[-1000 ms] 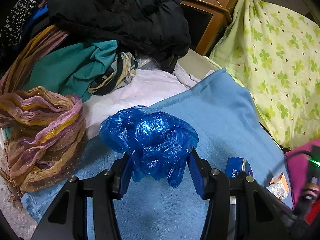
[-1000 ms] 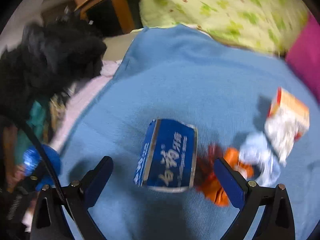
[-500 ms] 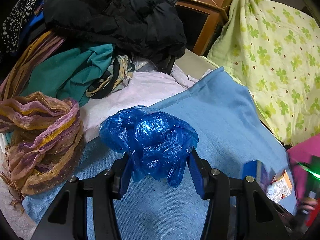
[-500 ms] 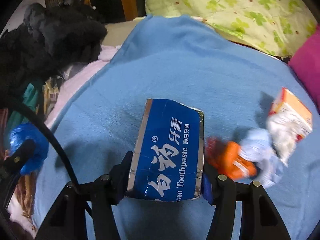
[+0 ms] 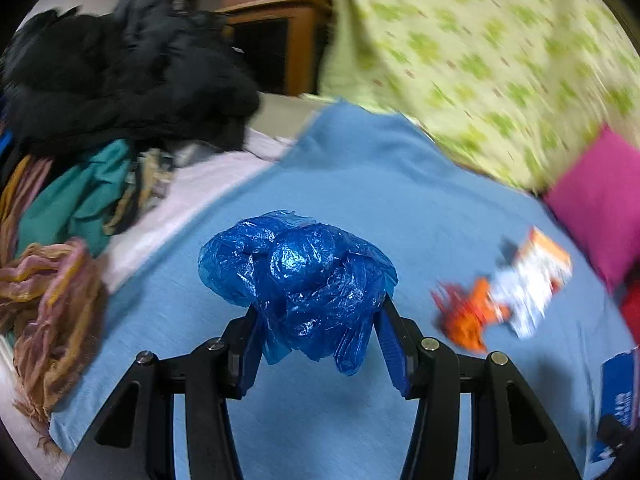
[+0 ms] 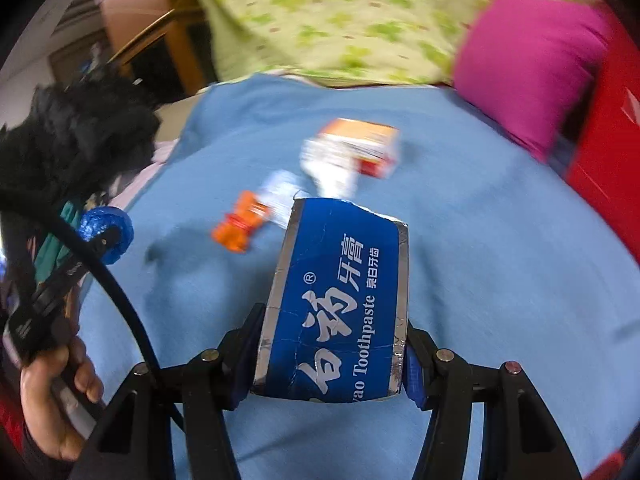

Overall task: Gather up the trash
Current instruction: 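Carry the blue bag and toothpaste box over to the red wastebasket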

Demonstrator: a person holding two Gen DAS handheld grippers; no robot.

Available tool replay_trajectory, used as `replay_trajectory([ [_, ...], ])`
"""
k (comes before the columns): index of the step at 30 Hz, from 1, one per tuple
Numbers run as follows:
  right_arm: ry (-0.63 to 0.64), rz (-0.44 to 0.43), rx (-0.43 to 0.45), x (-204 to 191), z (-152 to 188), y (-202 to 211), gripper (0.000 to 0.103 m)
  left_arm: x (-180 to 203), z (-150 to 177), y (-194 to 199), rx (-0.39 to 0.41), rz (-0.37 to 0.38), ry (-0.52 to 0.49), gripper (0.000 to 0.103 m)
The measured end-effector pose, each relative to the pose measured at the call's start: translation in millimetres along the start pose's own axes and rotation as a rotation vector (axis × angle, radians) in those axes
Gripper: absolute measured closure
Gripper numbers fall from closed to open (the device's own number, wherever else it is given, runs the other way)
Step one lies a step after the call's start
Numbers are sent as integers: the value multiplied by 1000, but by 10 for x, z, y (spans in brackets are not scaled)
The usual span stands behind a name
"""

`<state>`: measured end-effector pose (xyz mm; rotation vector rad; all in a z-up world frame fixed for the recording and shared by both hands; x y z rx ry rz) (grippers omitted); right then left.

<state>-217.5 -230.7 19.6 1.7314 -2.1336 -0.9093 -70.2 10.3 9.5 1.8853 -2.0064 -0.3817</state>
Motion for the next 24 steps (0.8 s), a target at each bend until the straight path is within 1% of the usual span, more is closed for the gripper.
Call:
replay_trajectory([
  [2, -28, 13, 8, 213, 95, 148, 41, 102, 87, 60, -32, 25, -17, 49],
  [4, -46, 25, 16, 412, 186, 288, 41, 179, 174, 163, -47, 33, -39, 49],
  [8, -83, 35, 30, 672, 307, 447, 41, 364, 325, 400, -79, 63, -86, 49],
  [15, -131, 23, 89, 816, 332, 669, 41, 678, 322, 832, -77, 121, -129, 49],
  [24, -189, 5, 144, 965, 404, 959, 41, 982, 333, 1163, -79, 177, -162, 49],
])
Point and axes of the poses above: each gripper's, at about its wrist camera, not at the fingertips, and y roughly against the way its jaws point, x to its right, z to its underside, the point moved 6 cm from there along -y, roughly the way its jaws point, and after that the axes turned 13 degrees about x, right-handed, at the moved point
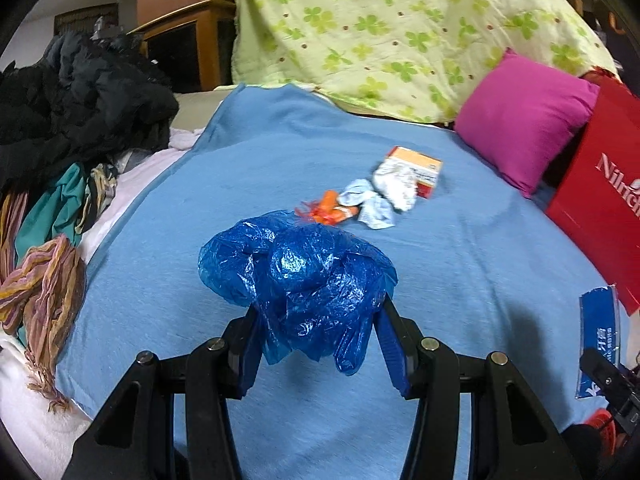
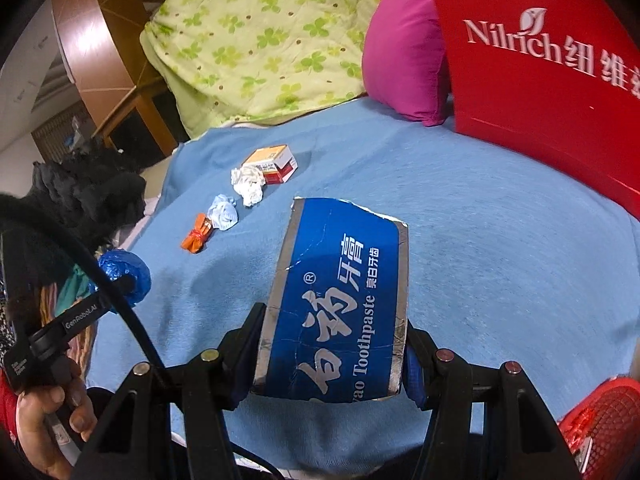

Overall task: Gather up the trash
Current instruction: 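Carry the blue bag and toothpaste box over to the red wastebasket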

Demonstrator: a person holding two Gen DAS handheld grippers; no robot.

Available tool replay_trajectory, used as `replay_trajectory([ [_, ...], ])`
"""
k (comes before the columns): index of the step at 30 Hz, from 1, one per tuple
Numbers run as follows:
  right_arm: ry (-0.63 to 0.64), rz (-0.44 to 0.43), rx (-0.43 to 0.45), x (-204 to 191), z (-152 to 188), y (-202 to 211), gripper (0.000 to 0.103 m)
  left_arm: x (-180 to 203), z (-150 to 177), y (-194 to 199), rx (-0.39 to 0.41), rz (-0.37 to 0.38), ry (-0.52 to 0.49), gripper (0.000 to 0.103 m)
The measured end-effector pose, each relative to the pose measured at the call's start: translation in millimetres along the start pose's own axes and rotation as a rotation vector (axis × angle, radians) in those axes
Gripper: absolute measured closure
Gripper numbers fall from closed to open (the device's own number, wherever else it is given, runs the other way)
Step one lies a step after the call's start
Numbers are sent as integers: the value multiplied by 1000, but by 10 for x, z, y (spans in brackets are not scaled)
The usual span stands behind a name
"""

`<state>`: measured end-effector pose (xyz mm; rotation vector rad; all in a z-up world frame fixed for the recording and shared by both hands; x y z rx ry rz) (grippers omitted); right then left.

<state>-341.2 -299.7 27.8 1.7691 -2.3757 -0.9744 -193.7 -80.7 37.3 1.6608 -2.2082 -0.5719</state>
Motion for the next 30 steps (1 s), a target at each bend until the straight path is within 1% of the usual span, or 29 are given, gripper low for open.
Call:
replay_trajectory([
  [4, -24, 4, 26, 99, -28, 154, 41, 175, -21, 98, 1, 34, -14, 49],
  [9, -46, 20, 64, 234, -84, 366, 41, 410, -36, 218, -4, 98, -17, 49],
  [15, -73, 41, 98, 365, -134, 561, 41, 718, -23, 412, 5, 179, -51, 49],
  [24, -75, 56, 106, 403, -131, 659, 41, 902, 10, 630, 12, 241, -74, 49],
  [30, -68, 95, 122, 445, -167, 857, 41, 997, 13, 793, 28, 293, -70, 49],
])
Point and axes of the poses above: each gripper's, at about its wrist camera, not at the fingertips, and y roughly against the way its jaws point, x to its right, z to its underside, the point moved 6 cm from there along -y, roughly the way its jaws point, and after that the axes turned 13 degrees about x, right-handed, at the moved point
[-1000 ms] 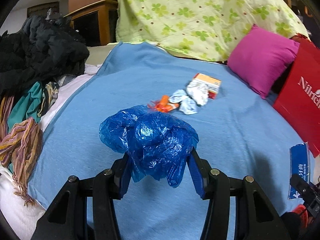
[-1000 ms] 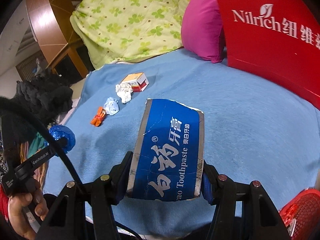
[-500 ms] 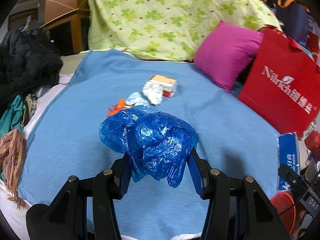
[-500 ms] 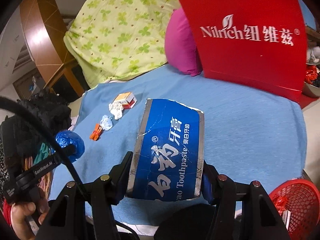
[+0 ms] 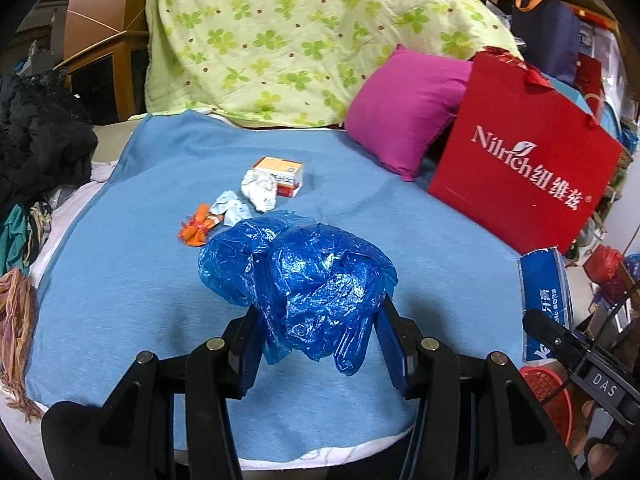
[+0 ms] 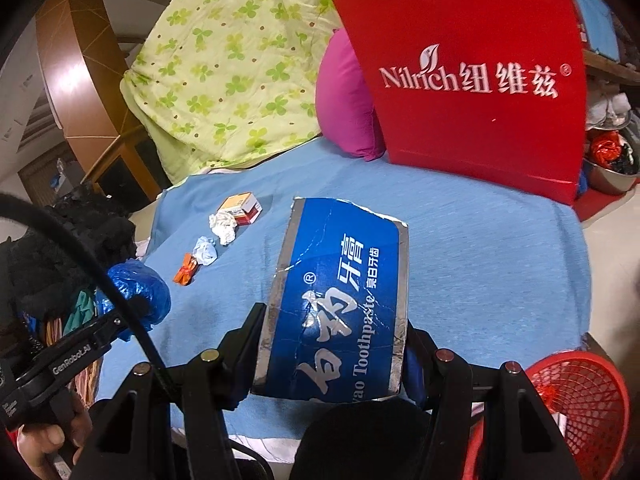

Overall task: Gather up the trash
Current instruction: 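Carry the blue bag and toothpaste box over to the red wastebasket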

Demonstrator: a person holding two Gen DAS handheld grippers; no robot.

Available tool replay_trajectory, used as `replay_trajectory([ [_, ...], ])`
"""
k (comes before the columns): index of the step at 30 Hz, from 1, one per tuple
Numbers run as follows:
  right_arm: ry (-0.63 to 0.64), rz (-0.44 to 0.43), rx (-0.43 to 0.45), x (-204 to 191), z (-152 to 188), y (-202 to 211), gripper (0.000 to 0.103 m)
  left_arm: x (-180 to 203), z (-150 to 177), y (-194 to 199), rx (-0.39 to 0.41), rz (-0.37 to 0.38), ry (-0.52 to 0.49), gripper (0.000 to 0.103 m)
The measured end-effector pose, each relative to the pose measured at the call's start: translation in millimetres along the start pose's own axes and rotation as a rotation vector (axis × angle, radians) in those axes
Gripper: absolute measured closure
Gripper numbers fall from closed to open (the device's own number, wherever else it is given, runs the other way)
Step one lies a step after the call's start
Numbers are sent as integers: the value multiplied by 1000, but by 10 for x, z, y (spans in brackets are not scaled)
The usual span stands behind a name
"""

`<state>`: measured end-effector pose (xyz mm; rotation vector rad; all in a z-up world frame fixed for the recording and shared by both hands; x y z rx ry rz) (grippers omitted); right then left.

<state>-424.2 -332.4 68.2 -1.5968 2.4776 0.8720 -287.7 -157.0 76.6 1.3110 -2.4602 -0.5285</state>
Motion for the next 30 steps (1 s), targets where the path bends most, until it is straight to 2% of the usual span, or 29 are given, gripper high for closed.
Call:
replay_trajectory([
  [12, 27, 125, 55, 220, -195, 536, 41, -56, -142, 344, 71, 68, 45, 49],
  [18, 16, 196, 85, 484, -258, 826, 41, 35, -186, 399, 80, 104, 33, 49],
  [24, -26, 290, 92, 988, -138, 1157, 41, 339, -153, 399, 60, 156, -19, 49],
  [30, -75, 389, 77, 1493, 75, 1420, 41, 841, -77, 389, 27, 246, -90, 49],
])
Point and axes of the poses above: each gripper's, at about its wrist camera, not at the fingertips, and y roughly against the way its jaws point, x to its right, z to its underside, the point moved 6 cm from there along -y, roughly the way its jaws point, and after that the axes turned 13 degrees about x, right-handed, at the moved point
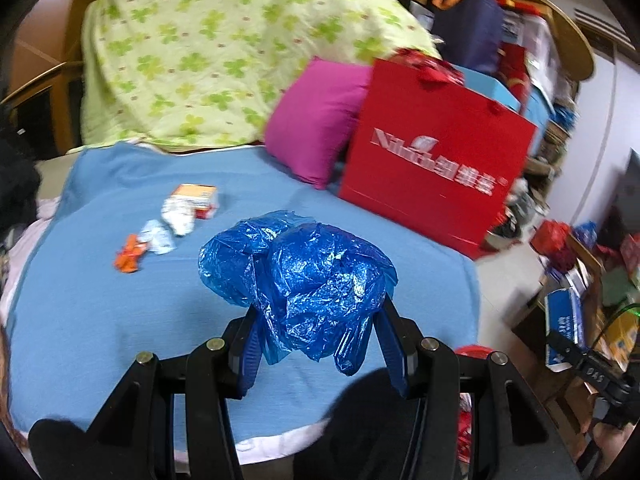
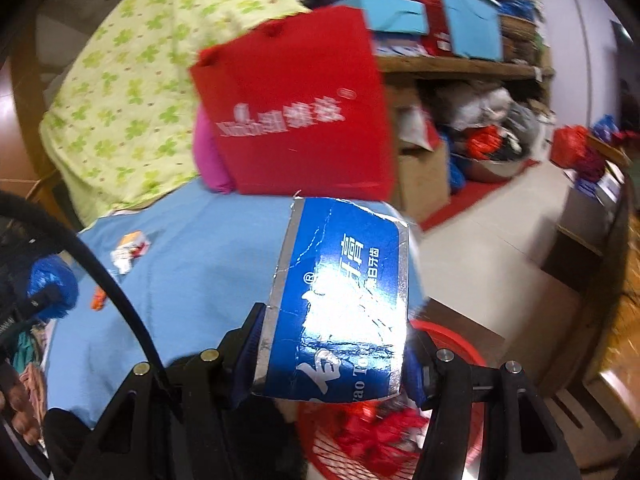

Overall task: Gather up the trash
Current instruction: 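Carry the blue bag and toothpaste box over to the red wastebasket, then open both tools to drop the blue bag and toothpaste box into the wastebasket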

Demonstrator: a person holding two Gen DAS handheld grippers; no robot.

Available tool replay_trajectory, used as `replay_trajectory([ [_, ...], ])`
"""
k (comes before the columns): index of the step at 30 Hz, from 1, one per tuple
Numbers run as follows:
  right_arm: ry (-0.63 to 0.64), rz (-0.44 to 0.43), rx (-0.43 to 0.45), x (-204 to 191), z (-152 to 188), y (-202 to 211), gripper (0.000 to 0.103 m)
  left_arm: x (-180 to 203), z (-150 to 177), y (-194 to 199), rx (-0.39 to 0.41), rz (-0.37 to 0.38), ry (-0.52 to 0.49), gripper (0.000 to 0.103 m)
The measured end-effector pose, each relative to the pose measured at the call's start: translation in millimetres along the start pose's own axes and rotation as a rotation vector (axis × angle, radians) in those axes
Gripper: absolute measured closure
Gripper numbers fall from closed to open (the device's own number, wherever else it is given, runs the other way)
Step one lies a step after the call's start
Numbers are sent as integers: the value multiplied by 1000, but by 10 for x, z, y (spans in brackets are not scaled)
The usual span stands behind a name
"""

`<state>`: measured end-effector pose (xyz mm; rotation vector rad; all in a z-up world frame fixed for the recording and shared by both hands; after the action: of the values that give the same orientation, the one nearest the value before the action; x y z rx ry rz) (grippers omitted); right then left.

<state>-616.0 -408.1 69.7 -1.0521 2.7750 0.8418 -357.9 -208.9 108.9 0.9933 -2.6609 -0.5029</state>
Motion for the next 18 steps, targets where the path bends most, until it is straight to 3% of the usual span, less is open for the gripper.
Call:
replay_trajectory([
  [6, -58, 78, -55, 541, 296, -52, 41, 537, 83, -187, -51, 91, -61, 49],
  [15, -88, 79, -192, 829, 738, -316, 38, 1404, 313, -378, -133, 234, -166, 49],
  [17, -86, 90, -210, 872, 815, -371, 32, 1565, 379, -411, -152, 260, -188, 49],
  [18, -90, 95, -213, 888, 835, -376, 23, 1640, 416, -427, -161, 270, -202, 49],
])
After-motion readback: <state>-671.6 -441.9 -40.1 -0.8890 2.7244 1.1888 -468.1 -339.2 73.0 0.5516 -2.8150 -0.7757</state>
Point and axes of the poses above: each gripper's, at about its wrist camera, not at the fingertips, and y roughly against the way its jaws point, x to its right, z to its underside, the point moved 6 cm from there along -y, roughly the way its jaws point, and after that the axes turned 13 degrees about x, right-handed, at the moved point
